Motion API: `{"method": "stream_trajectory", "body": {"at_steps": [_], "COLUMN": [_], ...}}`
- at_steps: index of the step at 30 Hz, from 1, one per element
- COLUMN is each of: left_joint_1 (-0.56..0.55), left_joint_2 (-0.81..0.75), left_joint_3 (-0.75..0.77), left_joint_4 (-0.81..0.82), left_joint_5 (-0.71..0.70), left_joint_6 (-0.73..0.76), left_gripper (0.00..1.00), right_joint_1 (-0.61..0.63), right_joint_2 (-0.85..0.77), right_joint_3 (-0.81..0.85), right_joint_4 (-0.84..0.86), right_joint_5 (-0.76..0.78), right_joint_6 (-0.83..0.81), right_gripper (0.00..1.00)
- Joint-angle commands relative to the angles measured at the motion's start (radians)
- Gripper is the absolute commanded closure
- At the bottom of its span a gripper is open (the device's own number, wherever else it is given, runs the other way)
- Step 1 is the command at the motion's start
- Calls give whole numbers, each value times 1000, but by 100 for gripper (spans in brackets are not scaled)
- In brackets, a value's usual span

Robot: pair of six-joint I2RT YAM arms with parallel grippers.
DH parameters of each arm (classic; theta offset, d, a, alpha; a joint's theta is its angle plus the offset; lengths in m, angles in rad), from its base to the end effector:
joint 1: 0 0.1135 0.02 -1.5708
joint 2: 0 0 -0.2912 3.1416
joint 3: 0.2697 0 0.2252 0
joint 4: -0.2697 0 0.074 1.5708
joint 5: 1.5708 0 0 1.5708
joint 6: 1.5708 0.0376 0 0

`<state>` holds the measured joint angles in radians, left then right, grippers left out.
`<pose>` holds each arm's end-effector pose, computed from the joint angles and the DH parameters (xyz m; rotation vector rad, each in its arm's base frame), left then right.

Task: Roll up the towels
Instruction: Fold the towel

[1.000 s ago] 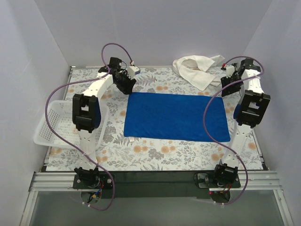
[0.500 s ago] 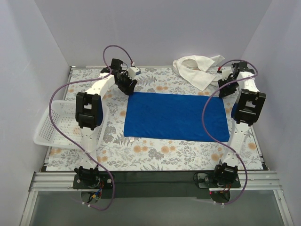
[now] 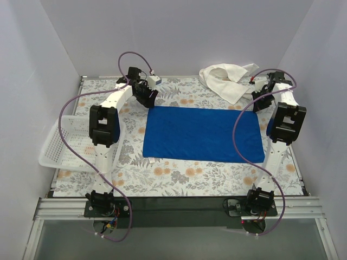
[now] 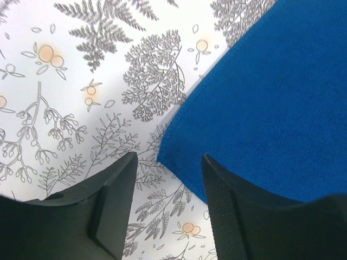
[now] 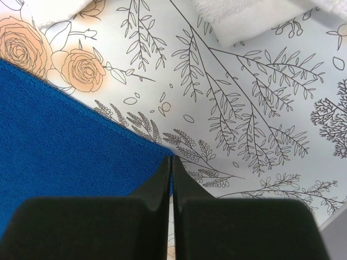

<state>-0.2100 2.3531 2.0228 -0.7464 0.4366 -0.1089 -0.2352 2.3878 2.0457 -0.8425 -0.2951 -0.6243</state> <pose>0.4870 -0.1201 0.2113 0.2812 2.6319 -0.6847 0.4872 -0.1055 0.1946 -0.5916 2.6017 0.1431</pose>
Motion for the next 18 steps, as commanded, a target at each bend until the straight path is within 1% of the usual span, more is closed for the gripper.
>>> {"method": "stream_trajectory", "body": {"at_steps": [1, 4, 10, 13, 16, 18], "left_joint_1": [8, 8, 8, 8, 8, 8], "left_joint_2": [3, 18, 48, 55, 54, 48], "left_joint_3": [45, 51, 50, 36, 21, 10], "left_joint_4": [36, 42, 51, 50, 36, 38], "left_joint_5": [53, 47, -15, -15, -1, -1], "left_joint_6": [-12, -15, -8, 0, 5, 6], "left_gripper": [57, 60, 60, 61, 66, 73], "right_joint_1": [5, 5, 7, 5, 5, 5], "right_joint_2": [-42, -47, -53, -56, -61, -62], "right_joint_3": [-21, -22, -27, -28, -35, -38], "right_joint_4": [-18, -20, -20, -21, -21, -21], "right_joint_5": [-13, -15, -15, -12, -9, -7], "right_joint_6": [-6, -5, -5, -6, -11, -12], "right_gripper": [99, 99, 99, 99, 99, 99]}}
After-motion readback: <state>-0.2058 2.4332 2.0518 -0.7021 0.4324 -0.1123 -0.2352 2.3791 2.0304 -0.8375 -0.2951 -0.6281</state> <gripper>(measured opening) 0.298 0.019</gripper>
